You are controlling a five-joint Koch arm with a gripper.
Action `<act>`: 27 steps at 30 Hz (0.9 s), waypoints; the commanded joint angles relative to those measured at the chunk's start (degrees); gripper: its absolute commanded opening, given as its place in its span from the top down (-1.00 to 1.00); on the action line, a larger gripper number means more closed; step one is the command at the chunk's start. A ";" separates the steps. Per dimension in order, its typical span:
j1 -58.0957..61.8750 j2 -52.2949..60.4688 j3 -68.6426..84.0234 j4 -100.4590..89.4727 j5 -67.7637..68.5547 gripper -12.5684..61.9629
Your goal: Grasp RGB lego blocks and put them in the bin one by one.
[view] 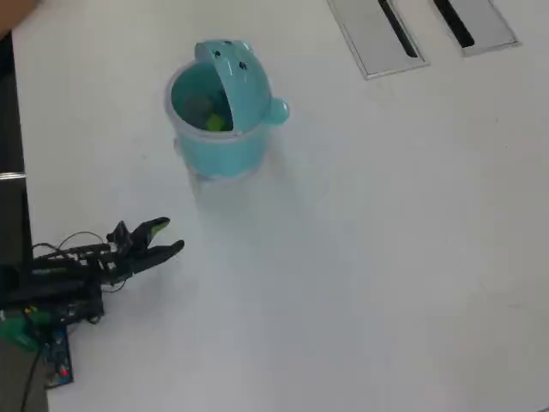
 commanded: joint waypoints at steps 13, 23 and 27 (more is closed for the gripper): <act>1.76 4.13 8.70 -11.51 0.26 -0.12; 2.64 4.04 9.40 -9.49 13.54 -0.12; 5.01 3.69 9.40 -9.14 14.41 -0.12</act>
